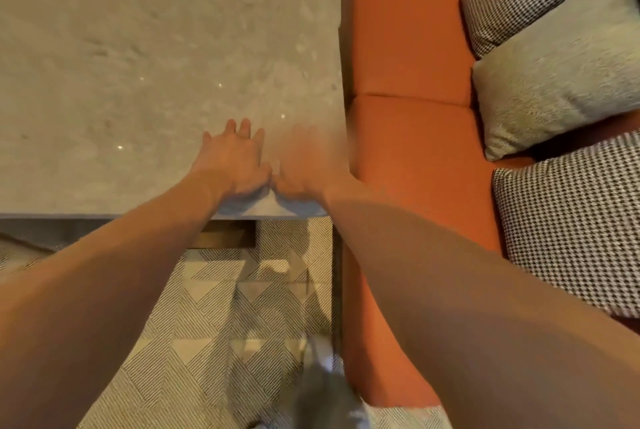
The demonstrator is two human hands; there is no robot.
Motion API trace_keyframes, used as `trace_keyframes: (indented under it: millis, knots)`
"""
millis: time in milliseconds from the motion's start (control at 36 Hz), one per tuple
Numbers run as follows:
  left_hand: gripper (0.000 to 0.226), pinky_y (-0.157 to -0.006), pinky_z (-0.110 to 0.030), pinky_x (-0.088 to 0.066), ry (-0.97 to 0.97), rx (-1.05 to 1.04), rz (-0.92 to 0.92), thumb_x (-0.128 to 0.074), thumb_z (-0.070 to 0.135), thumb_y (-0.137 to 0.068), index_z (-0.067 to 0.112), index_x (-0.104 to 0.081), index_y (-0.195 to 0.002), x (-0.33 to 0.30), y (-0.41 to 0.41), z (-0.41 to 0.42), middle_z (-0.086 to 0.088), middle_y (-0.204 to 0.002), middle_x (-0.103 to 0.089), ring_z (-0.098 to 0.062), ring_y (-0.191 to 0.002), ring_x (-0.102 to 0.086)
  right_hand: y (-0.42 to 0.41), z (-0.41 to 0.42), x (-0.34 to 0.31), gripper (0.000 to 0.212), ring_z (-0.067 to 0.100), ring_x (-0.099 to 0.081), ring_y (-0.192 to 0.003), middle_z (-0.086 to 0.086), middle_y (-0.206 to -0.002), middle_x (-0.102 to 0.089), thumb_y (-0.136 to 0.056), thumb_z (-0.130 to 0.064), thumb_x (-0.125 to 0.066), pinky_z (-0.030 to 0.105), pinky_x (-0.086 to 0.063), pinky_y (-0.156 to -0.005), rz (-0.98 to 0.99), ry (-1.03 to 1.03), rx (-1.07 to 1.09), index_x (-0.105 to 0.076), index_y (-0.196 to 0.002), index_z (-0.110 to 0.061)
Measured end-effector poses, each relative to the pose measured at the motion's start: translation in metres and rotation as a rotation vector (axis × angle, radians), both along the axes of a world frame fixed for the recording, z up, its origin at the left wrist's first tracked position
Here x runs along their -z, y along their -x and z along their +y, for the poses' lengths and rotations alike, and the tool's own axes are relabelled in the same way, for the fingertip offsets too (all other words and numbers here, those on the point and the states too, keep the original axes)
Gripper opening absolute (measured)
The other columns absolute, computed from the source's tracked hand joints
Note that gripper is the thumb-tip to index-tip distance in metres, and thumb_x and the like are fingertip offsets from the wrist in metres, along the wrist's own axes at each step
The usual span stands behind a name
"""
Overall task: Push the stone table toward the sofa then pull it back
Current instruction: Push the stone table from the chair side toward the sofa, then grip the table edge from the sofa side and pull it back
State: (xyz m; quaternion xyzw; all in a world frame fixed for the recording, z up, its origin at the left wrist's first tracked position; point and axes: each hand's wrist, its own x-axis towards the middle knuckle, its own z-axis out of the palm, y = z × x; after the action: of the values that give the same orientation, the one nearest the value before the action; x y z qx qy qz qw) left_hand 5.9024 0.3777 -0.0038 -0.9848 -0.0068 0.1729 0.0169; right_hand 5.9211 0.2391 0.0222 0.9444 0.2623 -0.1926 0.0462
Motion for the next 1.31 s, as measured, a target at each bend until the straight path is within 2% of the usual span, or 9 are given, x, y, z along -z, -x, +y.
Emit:
trace_keyframes:
  millis: [139, 278, 417, 500, 639, 806, 1000, 1139, 1306]
  knots:
    - [0.053, -0.088, -0.043, -0.047, 0.025, -0.012, 0.071, -0.043, 0.045, -0.091, 0.017, -0.048, -0.137, -0.021, -0.012, 0.001, -0.012, -0.136, -0.049, -0.032, -0.121, -0.051, -0.016, 0.000, -0.007, 0.073, 0.037, -0.028, -0.136, 0.016, -0.149, -0.027, -0.094, -0.055, -0.051, 0.053, -0.033, -0.108, 0.057, 0.073, -0.133, -0.037, -0.148, -0.008]
    - [0.031, -0.084, -0.035, -0.046, 0.147, -0.179, 0.195, -0.051, 0.041, -0.092, 0.018, -0.065, -0.110, -0.049, -0.033, -0.002, -0.013, -0.119, -0.067, -0.031, -0.101, -0.061, -0.052, 0.002, -0.025, 0.058, 0.038, -0.025, -0.138, 0.013, -0.145, -0.027, -0.090, -0.042, -0.061, 0.052, -0.036, -0.105, 0.330, 0.094, -0.113, -0.048, -0.137, -0.010]
    - [0.064, -0.100, -0.038, -0.044, 0.500, -0.477, 0.276, -0.056, 0.046, -0.096, 0.015, -0.039, -0.150, -0.073, -0.045, -0.003, -0.017, -0.140, -0.058, -0.035, -0.124, -0.057, -0.095, 0.010, -0.051, 0.041, 0.033, -0.059, -0.120, 0.015, -0.133, -0.063, -0.095, -0.038, -0.060, 0.036, -0.049, -0.093, 0.547, -0.047, 0.003, -0.068, -0.123, -0.008]
    - [0.063, -0.095, -0.032, -0.043, 0.685, -0.579, 0.164, -0.055, 0.046, -0.097, 0.017, -0.038, -0.151, -0.085, -0.049, 0.004, -0.013, -0.136, -0.063, -0.032, -0.120, -0.061, -0.114, 0.017, -0.064, 0.044, 0.031, -0.060, -0.122, 0.016, -0.135, -0.063, -0.096, -0.033, -0.059, 0.032, -0.045, -0.091, 0.537, -0.181, 0.103, -0.064, -0.131, -0.005]
    - [0.043, -0.063, -0.014, -0.041, 0.920, -0.862, -0.111, -0.057, 0.038, -0.098, 0.017, -0.058, -0.135, -0.114, -0.062, 0.025, -0.004, -0.103, -0.070, -0.013, -0.076, -0.062, -0.134, 0.044, -0.098, 0.046, 0.029, -0.056, -0.130, 0.014, -0.142, -0.059, -0.096, -0.024, -0.061, 0.032, -0.042, -0.105, 0.530, -0.442, 0.187, -0.058, -0.138, -0.005]
    - [0.034, -0.090, -0.044, -0.057, 1.213, -1.167, -0.259, -0.059, 0.029, -0.097, 0.013, -0.064, -0.127, -0.137, -0.088, 0.044, -0.014, -0.119, -0.069, -0.033, -0.105, -0.068, -0.163, 0.066, -0.125, 0.040, 0.028, -0.063, -0.117, 0.012, -0.130, -0.065, -0.094, -0.022, -0.063, 0.036, -0.050, -0.101, 0.535, -0.607, 0.350, -0.062, -0.130, -0.006]
    - [0.035, -0.093, -0.044, -0.056, 1.281, -1.270, -0.312, -0.059, 0.028, -0.097, 0.013, -0.064, -0.128, -0.146, -0.112, 0.051, -0.011, -0.119, -0.069, -0.030, -0.106, -0.068, -0.198, 0.093, -0.133, 0.030, 0.027, -0.064, -0.097, 0.019, -0.100, -0.068, -0.094, -0.019, -0.063, 0.048, -0.051, -0.096, 0.568, -0.661, 0.375, -0.068, -0.110, 0.005]
    - [0.034, -0.101, -0.046, -0.053, 1.282, -1.367, -0.384, -0.058, 0.025, -0.098, 0.012, -0.065, -0.128, -0.132, -0.134, 0.063, -0.012, -0.121, -0.069, -0.030, -0.106, -0.068, -0.225, 0.122, -0.110, 0.004, 0.019, -0.063, -0.094, 0.002, -0.098, -0.067, -0.094, -0.022, -0.064, 0.041, -0.053, -0.093, 0.653, -0.626, 0.274, -0.066, -0.093, -0.019]
    - [0.028, -0.091, -0.035, -0.052, 1.235, -1.627, -0.506, -0.061, 0.019, -0.095, 0.010, -0.070, -0.121, -0.098, -0.148, 0.075, -0.015, -0.117, -0.072, -0.028, -0.094, -0.068, -0.248, 0.150, -0.050, 0.019, 0.019, -0.064, -0.087, 0.006, -0.092, -0.069, -0.093, -0.021, -0.065, 0.035, -0.054, -0.087, 0.826, -0.470, 0.119, -0.074, -0.102, -0.007]
